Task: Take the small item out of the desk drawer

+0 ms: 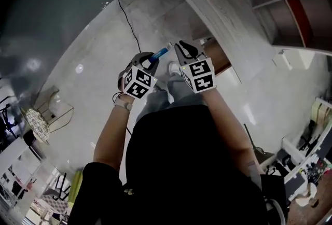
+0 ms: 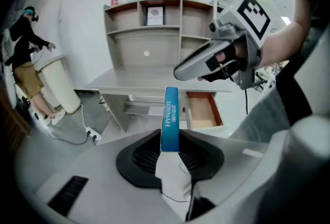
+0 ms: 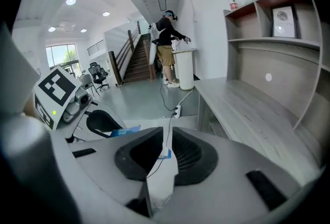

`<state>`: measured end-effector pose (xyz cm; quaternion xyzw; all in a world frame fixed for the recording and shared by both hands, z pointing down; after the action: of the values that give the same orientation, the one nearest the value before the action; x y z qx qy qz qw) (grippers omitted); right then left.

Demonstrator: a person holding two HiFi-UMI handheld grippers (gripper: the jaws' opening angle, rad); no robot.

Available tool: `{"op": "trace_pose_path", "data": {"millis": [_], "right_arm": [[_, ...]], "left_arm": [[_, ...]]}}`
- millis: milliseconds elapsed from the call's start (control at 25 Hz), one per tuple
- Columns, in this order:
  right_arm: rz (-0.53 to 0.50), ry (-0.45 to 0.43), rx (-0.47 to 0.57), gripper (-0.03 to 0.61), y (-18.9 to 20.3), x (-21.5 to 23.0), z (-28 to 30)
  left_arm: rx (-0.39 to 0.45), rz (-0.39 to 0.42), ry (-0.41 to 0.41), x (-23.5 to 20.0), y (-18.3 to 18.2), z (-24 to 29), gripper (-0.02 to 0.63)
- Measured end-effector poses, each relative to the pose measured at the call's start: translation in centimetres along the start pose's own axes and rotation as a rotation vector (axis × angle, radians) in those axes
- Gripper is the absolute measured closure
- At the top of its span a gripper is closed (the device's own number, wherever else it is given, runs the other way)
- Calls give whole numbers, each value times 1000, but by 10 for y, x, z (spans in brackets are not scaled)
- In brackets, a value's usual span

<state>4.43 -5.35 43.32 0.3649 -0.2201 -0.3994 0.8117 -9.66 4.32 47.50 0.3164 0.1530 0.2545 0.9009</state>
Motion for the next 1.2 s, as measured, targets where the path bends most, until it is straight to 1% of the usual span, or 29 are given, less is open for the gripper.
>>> {"op": "trace_pose_path", "data": {"millis": [80,200,360,520,680,840,1040,1200], "right_arm": [[-32,-34,16,531,-10,-10,-1],[-85,-91,48,531,-29,-27,-4],[-132,-152,100,535,-53,-54,-13],[-175,-210,155,537,-78,-86,-30],[-204,-273,214,537,-102,-113,-48],[-225,-324,265,538,-120,-135,-66],[-249,-380,307,538,-135,-161,-88],[-268,-411,336,538,-146,-174,-100]], "left_arm": [[60,-76,-52,-5,2,-27,515],[164,-185,-154,-12,0,-74,515],[287,-276,-293,-12,3,-135,515],[415,-372,-400,-3,13,-194,515],[511,-396,-514,9,22,-244,515],[596,-439,-582,25,31,-284,515],[644,-463,-652,49,43,-323,515],[677,-473,-711,65,49,-346,515]]}}
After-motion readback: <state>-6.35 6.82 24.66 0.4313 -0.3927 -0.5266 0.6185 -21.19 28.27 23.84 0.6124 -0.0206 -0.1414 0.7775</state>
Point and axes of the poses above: the fingertips, and each gripper's own axes: z forward along the fingers, x to its right, y out of its underside, the point moved 9 cm from there along -z, backward along the fingers, and after that the axes turned 6 degrees about y, right-handed, at the moved point
